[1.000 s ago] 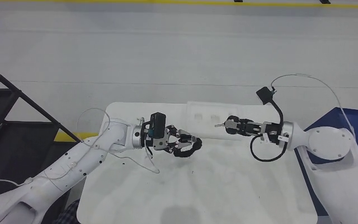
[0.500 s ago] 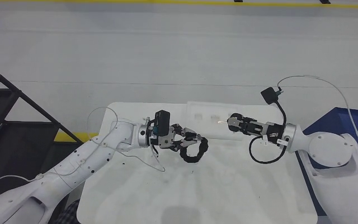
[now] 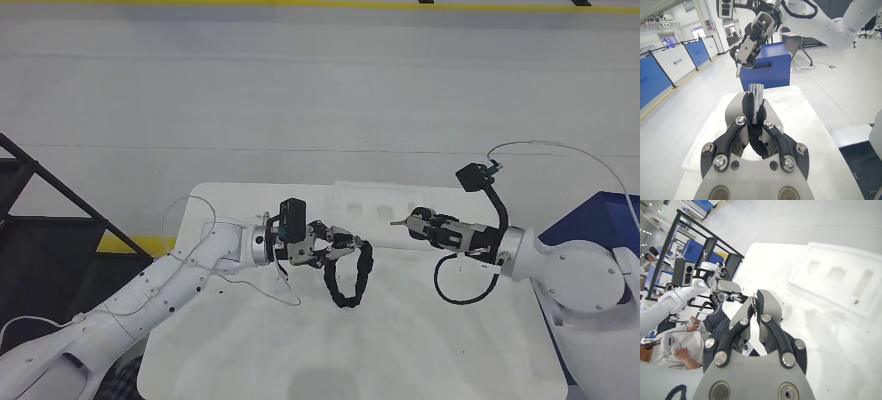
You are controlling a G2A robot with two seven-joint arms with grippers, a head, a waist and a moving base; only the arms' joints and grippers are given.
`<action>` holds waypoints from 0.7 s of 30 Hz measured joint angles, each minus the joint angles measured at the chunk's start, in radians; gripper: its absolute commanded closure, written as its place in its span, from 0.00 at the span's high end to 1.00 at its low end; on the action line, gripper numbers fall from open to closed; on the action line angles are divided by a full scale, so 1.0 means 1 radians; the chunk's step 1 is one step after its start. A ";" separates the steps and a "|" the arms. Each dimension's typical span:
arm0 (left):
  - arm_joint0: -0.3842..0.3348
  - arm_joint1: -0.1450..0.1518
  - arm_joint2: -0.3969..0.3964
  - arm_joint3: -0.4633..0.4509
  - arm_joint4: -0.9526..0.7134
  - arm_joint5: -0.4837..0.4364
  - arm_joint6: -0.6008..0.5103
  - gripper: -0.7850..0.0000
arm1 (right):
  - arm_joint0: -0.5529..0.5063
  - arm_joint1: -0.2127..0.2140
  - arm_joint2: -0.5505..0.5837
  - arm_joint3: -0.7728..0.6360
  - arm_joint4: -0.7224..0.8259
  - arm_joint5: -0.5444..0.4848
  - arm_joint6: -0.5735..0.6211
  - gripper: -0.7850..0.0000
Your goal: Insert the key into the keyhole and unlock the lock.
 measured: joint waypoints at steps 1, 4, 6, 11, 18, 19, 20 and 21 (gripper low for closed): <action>-0.002 -0.012 0.008 0.010 0.025 0.016 0.035 0.00 | -0.003 0.002 -0.004 -0.031 -0.034 0.022 0.008 0.00; -0.012 -0.045 0.032 0.053 0.095 0.061 0.122 0.00 | -0.009 0.006 -0.014 -0.106 -0.108 0.071 0.028 0.00; -0.019 -0.064 0.045 0.081 0.131 0.086 0.170 0.00 | -0.012 0.008 -0.020 -0.144 -0.133 0.093 0.040 0.00; -0.034 -0.114 0.078 0.164 0.217 0.140 0.298 0.00 | -0.017 0.012 -0.031 -0.217 -0.160 0.123 0.073 0.00; -0.050 -0.170 0.103 0.258 0.259 0.164 0.373 0.00 | -0.008 0.013 -0.066 -0.234 -0.158 0.119 0.101 0.00; -0.053 -0.178 0.104 0.269 0.262 0.167 0.375 0.00 | -0.003 0.013 -0.075 -0.229 -0.159 0.118 0.101 0.00; -0.054 -0.183 0.104 0.276 0.265 0.172 0.376 0.00 | 0.000 0.013 -0.082 -0.224 -0.160 0.118 0.101 0.00; -0.055 -0.188 0.104 0.282 0.268 0.178 0.377 0.00 | 0.004 0.013 -0.089 -0.220 -0.161 0.119 0.100 0.00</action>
